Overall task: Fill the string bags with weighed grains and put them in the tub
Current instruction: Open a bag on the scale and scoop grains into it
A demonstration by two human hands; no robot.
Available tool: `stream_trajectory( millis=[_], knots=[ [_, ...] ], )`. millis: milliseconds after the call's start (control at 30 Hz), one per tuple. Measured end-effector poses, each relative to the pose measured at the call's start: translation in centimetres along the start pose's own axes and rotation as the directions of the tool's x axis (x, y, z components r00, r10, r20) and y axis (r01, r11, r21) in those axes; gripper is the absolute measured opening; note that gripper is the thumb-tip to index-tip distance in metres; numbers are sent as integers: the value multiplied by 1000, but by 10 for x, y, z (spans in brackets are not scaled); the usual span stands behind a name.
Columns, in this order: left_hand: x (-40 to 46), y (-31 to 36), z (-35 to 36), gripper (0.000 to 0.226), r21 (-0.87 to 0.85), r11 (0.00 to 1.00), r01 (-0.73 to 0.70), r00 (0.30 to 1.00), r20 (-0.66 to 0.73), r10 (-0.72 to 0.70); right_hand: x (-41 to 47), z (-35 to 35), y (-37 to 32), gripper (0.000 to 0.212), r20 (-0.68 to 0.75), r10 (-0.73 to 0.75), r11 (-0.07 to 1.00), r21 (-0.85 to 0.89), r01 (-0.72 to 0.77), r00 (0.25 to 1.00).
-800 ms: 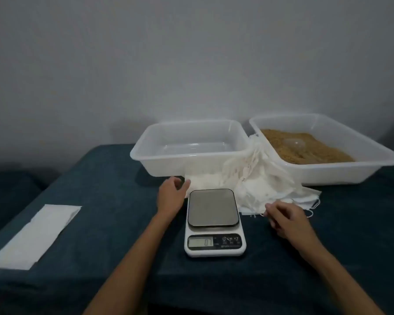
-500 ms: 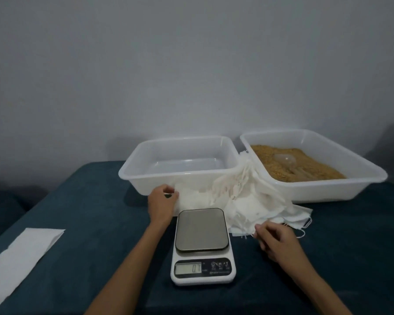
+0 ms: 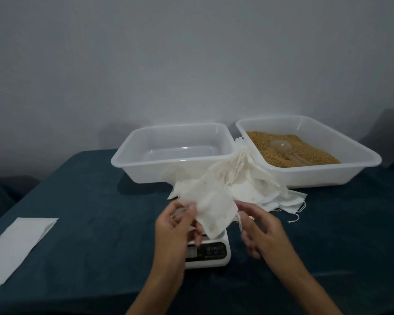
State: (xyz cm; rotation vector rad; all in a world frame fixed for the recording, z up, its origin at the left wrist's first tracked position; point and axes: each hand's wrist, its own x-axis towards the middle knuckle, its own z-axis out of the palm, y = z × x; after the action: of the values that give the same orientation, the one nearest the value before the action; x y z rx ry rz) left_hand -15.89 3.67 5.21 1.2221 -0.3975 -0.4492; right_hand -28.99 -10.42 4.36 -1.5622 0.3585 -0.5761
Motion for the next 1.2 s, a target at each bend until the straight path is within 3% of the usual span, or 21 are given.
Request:
stream_trajectory(
  millis=[100, 333, 367, 433, 467, 533, 600, 733, 800, 900, 1000, 1100, 1200],
  knots=[
    [-23, -5, 5, 12, -16, 999, 49, 999, 8, -48, -12, 11, -12, 31, 139, 30, 998, 48, -37, 990],
    [-39, -4, -2, 6, -83, 994, 64, 994, -77, -71, -15, 8, -22, 16, 37, 41, 997, 56, -43, 998],
    [-40, -4, -1, 6, -46, 998, 43, 996, -79, -47, -14, 8, -23, 16, 36, 52, 997, 53, -54, 998],
    [-44, -8, 0, 32, 195, 977, -87, 986, -124, 112, -13, 9, -23, 19, 13, 72, 997, 37, -72, 997],
    [-45, -11, 0, 44, 366, 909, -197, 958, -127, 259, -12, 9, -22, 22, 3, 77, 997, 24, -77, 997],
    [-49, -9, -1, 36, 614, 644, -456, 820, 7, 573, -11, 8, -21, 29, -8, 89, 996, 3, -89, 996],
    [-53, -12, -1, 15, 655, 468, -593, 722, 175, 670, -10, 9, -20, 35, -13, 100, 995, -18, -100, 995],
    [-57, -11, 6, 23, 610, 548, -572, 807, 298, 510, -11, 14, -17, 42, -44, 101, 990, -93, -105, 994],
    [-56, -11, 7, 15, 603, 568, -561, 820, 305, 485, -12, 16, -17, 36, -49, 77, 990, -113, -82, 996],
    [-50, -13, 5, 12, 581, 654, -484, 868, 219, 446, -13, 19, -19, 13, 4, 46, 999, -16, -46, 999],
    [-45, -9, 7, 25, 554, 753, -356, 922, 80, 378, -13, 20, -20, 25, -25, 0, 1000, -9, 0, 1000],
    [-41, -3, 12, 21, 426, 873, -240, 961, -25, 276, -16, 20, -23, 19, -47, -142, 971, -199, 130, 989],
    [-42, 0, 18, 18, 361, 911, -200, 972, -43, 231, -18, 22, -23, 23, -10, -288, 860, -442, 254, 958]
  ],
)
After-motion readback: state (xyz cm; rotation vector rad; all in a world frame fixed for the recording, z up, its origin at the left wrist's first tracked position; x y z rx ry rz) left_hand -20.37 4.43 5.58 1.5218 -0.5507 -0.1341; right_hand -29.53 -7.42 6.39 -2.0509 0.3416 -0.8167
